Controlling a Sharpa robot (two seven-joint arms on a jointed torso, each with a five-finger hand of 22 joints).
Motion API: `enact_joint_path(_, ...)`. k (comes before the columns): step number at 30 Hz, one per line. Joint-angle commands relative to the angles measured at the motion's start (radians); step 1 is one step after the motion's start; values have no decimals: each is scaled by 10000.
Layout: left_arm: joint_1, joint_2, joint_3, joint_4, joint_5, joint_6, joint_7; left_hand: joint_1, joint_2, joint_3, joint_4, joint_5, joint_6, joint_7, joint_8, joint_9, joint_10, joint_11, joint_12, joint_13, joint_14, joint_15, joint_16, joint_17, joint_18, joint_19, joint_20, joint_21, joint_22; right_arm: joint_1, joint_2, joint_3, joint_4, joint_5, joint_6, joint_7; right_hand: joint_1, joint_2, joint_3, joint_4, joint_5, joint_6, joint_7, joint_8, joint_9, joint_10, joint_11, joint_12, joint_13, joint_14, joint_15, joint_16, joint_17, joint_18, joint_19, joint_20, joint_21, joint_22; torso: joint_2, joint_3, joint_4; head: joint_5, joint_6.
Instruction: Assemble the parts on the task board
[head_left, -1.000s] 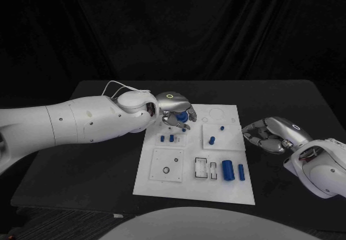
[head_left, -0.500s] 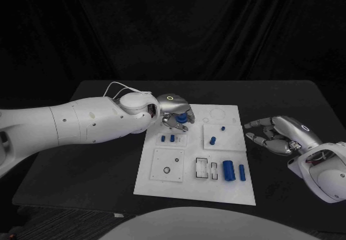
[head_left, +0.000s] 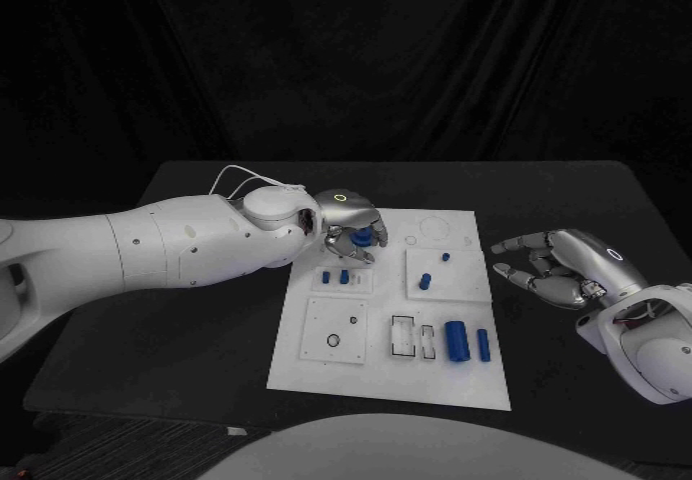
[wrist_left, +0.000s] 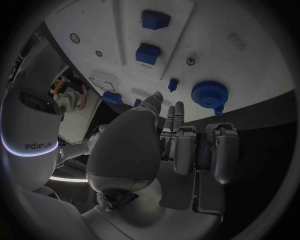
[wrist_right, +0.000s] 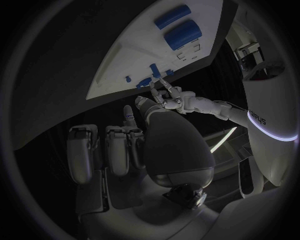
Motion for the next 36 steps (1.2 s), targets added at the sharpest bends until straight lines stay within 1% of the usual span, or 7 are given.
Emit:
enact_joint_path(1,-41,47,9,-41,-28,162,-14,-144,4,2,-82,-49,-9,-58,42,-16,-32,17,71,116,332,-19,-67,1233,-21,393,-41,-47,2372,8,9,4,-23,-8,-33,12,-3,-31,-38,40,46,70,11,50,-6,1042,-18,26,2629,1032,-6,11,2596,-148,1003,-19,-7,2620,0,0,-4,36,-1)
enact_joint_path(17,-237,156,9,-232,-28,324,-137,-229,97,237,-315,48,159,-13,115,-56,-52,-23,707,941,306,-35,-67,1193,-22,397,-39,-45,2374,7,40,3,-106,-8,75,8,14,46,-5,97,418,245,49,103,-14,1042,16,26,2629,1025,32,-3,2563,-142,992,16,-26,2613,8,4,6,-37,-1)
enact_joint_path(20,-271,202,9,-297,-28,293,-136,-225,128,331,-358,71,276,-177,157,-51,-62,10,781,1043,296,-29,-74,1168,-23,400,-42,-43,2375,7,27,3,-102,-8,102,1,12,67,7,118,523,269,53,104,-21,1042,22,26,2629,1024,37,-4,2560,-142,991,23,-27,2612,9,-3,5,-50,-1)
enact_joint_path(24,-313,245,9,-383,-28,186,-120,-202,175,417,-382,110,328,-238,165,-57,-86,16,779,1056,281,-21,-85,1135,-25,405,-39,-38,2377,7,16,3,-97,-8,117,-6,16,82,18,128,597,290,57,107,-24,1042,25,26,2629,1022,39,-8,2551,-142,991,26,-28,2612,2,-1,-6,-37,-1)
enact_joint_path(28,-354,268,9,-429,-28,-40,-90,-20,336,719,-519,208,705,-279,302,-22,89,-32,816,1044,273,-47,-100,1088,-31,429,-36,-16,2385,6,16,3,-98,-8,128,-11,18,90,25,132,631,303,59,111,-24,1042,25,26,2629,1024,41,-4,2560,-140,987,28,-34,2609,5,2,-6,-46,-1)
enact_joint_path(32,-383,293,9,-476,-28,-118,-71,6,332,860,-566,258,760,-192,286,-41,140,-52,722,925,211,-65,-155,944,-24,408,-40,-41,2376,6,28,3,-107,-8,142,-12,20,100,31,137,653,321,60,117,-23,1042,27,26,2629,1024,42,-4,2559,-140,988,29,-32,2610,2,6,17,-55,-1)
enact_joint_path(36,-408,305,9,-515,-28,-67,-75,-7,304,979,-591,283,796,-112,265,-59,182,-57,595,762,150,-70,-212,806,-13,373,-45,-78,2362,6,43,3,-112,-8,155,-12,20,107,34,141,664,336,61,122,-22,1042,29,26,2629,1023,42,-6,2556,-140,988,30,-32,2610,3,7,-1,-44,-1)
